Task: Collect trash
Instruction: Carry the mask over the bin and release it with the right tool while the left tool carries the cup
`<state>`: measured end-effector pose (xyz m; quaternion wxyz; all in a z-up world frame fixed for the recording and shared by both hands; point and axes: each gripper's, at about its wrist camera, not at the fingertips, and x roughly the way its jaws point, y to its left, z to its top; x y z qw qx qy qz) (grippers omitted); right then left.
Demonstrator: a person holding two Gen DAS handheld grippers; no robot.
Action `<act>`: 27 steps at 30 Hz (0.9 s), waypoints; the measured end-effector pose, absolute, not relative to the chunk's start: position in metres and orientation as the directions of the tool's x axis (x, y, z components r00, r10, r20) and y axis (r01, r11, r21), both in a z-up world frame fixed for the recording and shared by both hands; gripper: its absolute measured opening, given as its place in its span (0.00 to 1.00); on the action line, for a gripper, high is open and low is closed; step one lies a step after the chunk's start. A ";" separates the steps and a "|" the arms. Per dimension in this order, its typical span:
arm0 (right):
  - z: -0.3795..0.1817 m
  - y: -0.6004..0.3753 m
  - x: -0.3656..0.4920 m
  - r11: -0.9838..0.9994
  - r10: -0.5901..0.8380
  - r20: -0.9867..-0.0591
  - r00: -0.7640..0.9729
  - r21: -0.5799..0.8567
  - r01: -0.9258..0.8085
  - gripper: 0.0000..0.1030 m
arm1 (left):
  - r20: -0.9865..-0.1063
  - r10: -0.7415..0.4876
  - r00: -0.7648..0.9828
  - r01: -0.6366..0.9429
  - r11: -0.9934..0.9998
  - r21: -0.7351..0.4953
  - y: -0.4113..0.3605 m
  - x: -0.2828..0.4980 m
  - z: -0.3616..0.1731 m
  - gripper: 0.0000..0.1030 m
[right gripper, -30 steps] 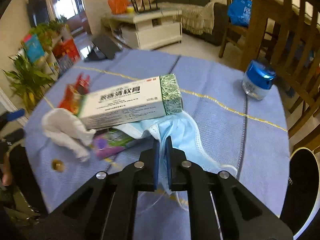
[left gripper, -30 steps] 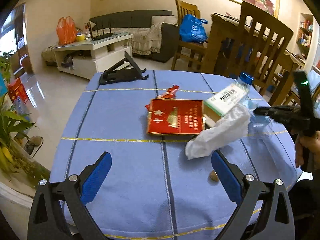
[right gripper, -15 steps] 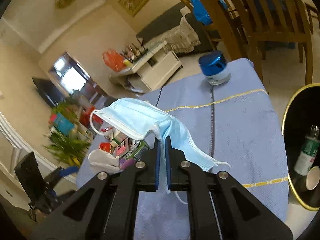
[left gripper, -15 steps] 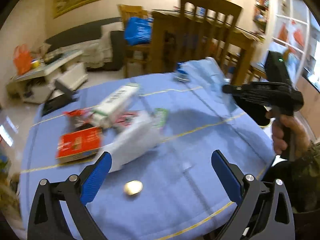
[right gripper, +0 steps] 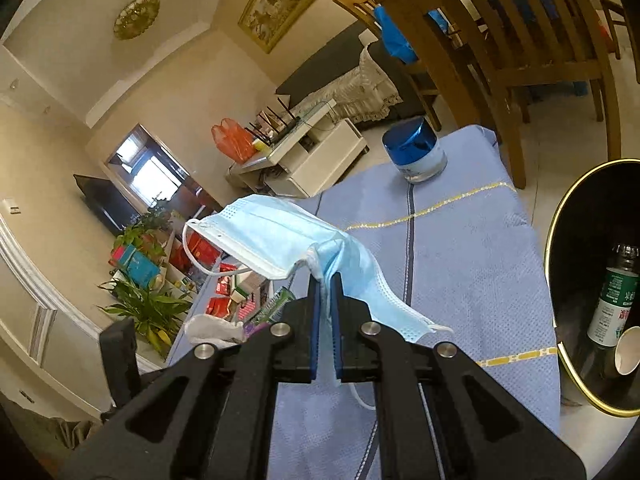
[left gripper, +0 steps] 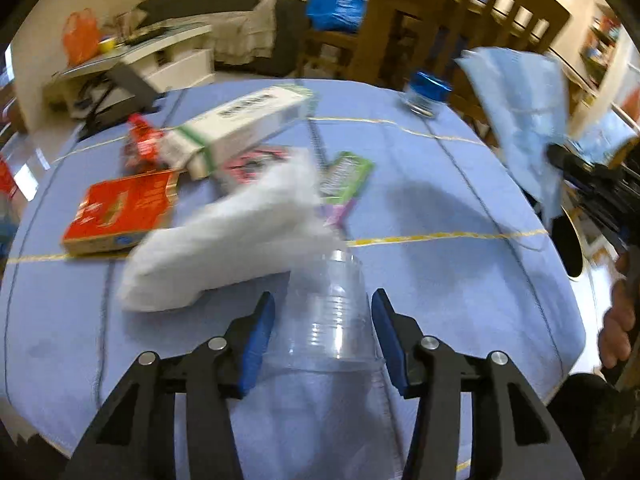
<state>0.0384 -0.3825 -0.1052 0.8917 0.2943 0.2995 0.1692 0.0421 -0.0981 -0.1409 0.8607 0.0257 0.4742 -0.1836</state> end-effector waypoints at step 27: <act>-0.090 -0.495 -0.019 0.813 -0.190 -0.514 0.837 0.395 0.427 0.06 | -0.645 -0.527 0.553 0.641 0.764 -0.074 -0.193 0.008 -0.041 0.47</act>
